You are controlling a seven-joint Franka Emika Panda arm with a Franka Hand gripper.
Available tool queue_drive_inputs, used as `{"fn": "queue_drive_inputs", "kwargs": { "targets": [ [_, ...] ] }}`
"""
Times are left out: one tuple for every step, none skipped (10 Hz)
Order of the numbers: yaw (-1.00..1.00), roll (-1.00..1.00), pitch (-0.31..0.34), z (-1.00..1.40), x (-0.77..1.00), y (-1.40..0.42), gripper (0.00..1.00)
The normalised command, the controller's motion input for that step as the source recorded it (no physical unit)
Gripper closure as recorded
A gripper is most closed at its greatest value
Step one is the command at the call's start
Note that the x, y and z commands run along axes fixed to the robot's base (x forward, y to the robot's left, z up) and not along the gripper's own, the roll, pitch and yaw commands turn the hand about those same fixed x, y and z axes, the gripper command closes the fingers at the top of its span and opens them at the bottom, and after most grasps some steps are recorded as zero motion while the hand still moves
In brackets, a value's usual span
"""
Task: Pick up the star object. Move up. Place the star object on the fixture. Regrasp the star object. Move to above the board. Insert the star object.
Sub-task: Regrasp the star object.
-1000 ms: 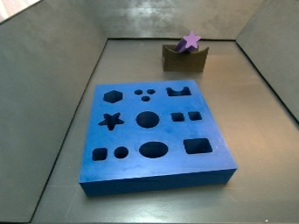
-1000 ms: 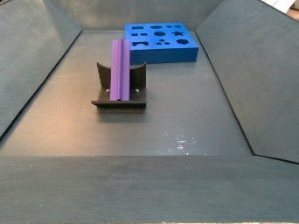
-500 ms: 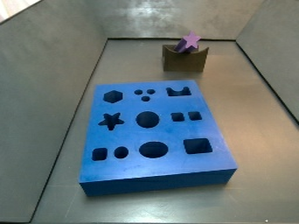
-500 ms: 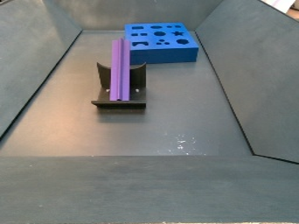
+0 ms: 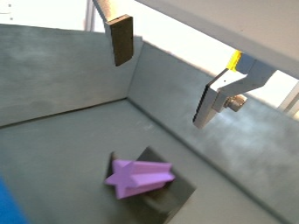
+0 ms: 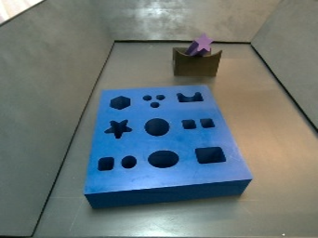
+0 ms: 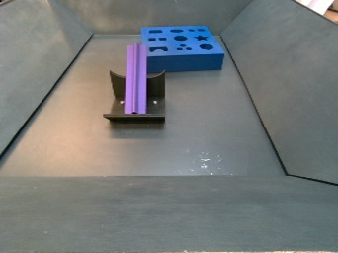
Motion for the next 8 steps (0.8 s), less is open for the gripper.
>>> {"fn": "queue_drive_inputs", "kwargs": {
  "targets": [
    [0.03,1.00,0.048,-0.01,0.06,-0.03,0.00],
    [0.04,1.00,0.076,-0.01,0.08,-0.04,0.00],
    [0.05,1.00,0.102,-0.01,0.08,-0.04,0.00],
    [0.07,1.00,0.135,-0.01,0.09,-0.04,0.00],
    [0.11,0.94,0.177,-0.01,0.10,-0.05,0.00],
    [0.12,0.81,0.179,-0.01,0.10,-0.05,0.00],
    [0.15,0.57,0.164,-0.01,0.10,-0.05,0.00],
    [0.18,0.38,0.147,-0.01,0.10,-0.05,0.00]
  ]
}}
